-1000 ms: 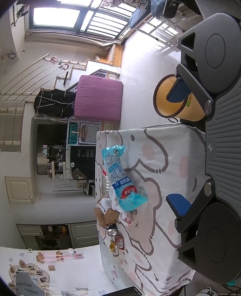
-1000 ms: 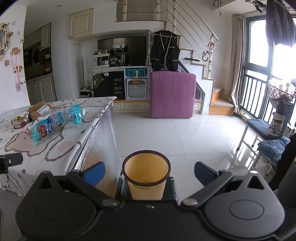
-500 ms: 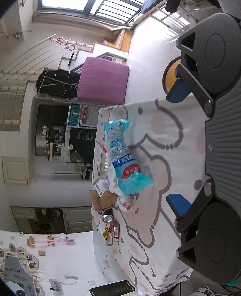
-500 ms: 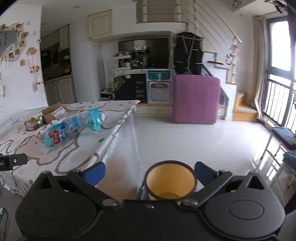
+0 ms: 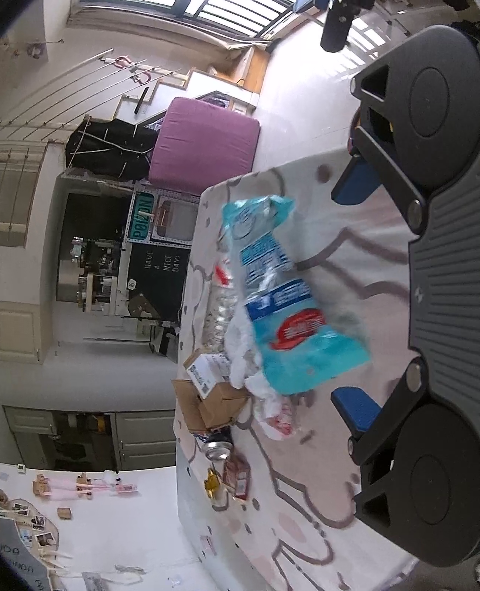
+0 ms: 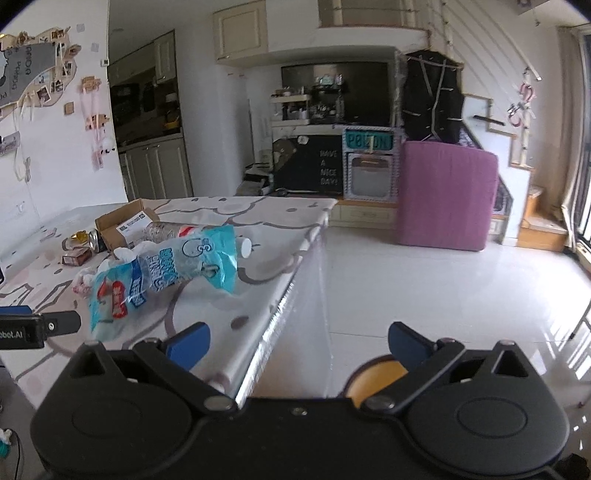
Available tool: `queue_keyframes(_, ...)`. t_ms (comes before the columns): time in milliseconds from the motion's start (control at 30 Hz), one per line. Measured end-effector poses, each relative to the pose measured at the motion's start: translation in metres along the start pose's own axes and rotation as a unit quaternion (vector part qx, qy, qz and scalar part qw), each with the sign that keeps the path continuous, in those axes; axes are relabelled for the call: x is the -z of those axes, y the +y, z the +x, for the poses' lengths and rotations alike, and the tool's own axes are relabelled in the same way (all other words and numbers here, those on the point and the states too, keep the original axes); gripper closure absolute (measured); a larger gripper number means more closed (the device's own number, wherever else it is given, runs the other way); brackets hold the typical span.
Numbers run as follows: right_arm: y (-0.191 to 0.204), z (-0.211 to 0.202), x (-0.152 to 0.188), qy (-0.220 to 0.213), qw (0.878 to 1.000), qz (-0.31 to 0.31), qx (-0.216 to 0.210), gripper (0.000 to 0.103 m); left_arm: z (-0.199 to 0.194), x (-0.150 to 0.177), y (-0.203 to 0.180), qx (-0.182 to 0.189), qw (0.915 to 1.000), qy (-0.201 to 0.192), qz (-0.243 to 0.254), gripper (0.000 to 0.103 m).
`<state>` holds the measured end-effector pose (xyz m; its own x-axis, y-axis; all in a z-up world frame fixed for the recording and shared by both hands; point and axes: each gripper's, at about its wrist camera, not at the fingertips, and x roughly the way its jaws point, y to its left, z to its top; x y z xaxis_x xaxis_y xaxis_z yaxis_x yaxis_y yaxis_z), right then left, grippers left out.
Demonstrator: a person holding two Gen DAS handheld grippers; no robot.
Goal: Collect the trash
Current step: 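Grasp the blue-and-white plastic bag with the left tool while the right tool grasps the clear bottle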
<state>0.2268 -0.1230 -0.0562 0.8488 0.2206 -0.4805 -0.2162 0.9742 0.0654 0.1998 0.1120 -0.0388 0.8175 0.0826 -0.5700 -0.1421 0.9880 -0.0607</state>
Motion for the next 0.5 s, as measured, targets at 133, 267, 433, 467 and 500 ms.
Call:
queue_keyframes(133,0.008,0.040,-0.021,0.022,1.000,0.006,-0.018,0.000,0.031,-0.028,0.014,0.011,0.9998,-0.012,0.008,0.000)
queue_keyframes(267,0.013,0.073,-0.041,0.062,0.998,0.020,-0.018,0.000,0.064,-0.058,0.029,0.050,0.9985,-0.001,0.023,0.000)
queue_keyframes(433,0.012,0.101,-0.070,0.101,0.992,0.069,-0.032,0.022,0.114,-0.094,0.042,0.119,0.9897,0.048,0.064,0.001)
queue_keyframes(467,0.013,0.108,-0.077,0.110,0.990,0.079,-0.035,0.030,0.124,-0.099,0.043,0.134,0.9863,0.061,0.075,0.001)
queue_keyframes(500,0.015,0.113,-0.082,0.116,0.989,0.085,-0.036,0.038,0.133,-0.104,0.043,0.148,0.9824,0.074,0.087,0.002)
